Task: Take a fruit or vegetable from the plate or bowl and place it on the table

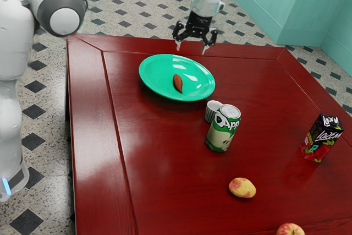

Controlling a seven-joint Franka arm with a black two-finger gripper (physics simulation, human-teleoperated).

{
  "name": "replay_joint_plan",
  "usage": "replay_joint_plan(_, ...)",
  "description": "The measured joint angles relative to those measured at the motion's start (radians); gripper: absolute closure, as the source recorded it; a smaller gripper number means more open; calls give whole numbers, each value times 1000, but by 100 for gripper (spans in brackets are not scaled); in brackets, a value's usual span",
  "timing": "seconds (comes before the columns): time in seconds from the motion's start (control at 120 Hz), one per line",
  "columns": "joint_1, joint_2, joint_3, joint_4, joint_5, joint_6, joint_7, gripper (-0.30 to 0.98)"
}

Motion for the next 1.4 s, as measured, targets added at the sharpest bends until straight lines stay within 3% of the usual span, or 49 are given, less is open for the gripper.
replay_joint_plan(0.433,-19,-81,-21,-244,-4,136,-193,0)
replay_joint_plan(0.775,-19,-41,-17,-211,42,194,-247,0)
replay_joint_plan(1.4,7,-23,-13,-304,53,302,-254,0)
